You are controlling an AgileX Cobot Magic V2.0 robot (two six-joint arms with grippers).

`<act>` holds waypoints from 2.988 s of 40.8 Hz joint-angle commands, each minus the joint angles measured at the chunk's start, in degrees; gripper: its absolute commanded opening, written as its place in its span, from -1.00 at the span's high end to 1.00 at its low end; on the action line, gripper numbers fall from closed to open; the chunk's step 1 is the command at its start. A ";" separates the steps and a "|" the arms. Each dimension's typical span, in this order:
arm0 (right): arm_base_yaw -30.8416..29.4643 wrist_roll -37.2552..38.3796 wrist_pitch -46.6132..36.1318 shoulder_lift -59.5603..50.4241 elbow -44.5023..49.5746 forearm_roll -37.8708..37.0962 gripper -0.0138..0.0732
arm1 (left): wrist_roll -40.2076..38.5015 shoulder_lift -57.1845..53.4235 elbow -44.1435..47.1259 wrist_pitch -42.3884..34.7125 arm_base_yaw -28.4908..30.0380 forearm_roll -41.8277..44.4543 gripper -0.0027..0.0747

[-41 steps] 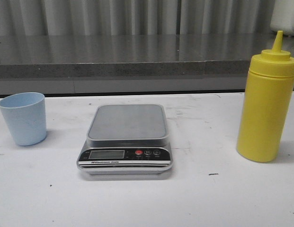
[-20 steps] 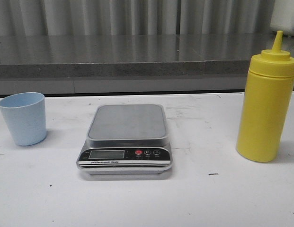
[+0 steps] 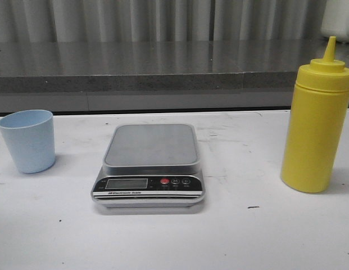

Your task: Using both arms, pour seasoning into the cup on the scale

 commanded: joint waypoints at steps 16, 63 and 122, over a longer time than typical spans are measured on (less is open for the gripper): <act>0.01 -0.54 -3.74 0.57 -1.53 -0.29 -0.24 | 0.03 22.35 -12.39 -0.41 -0.71 -0.71 -0.29; 0.01 -0.54 -3.74 0.57 -1.53 -0.29 -0.24 | 0.03 42.03 -20.70 -5.45 -0.96 -0.71 0.70; 0.01 -0.54 -3.74 0.57 -1.53 -0.29 -0.24 | -11.55 45.42 -43.53 2.96 -25.34 0.13 0.98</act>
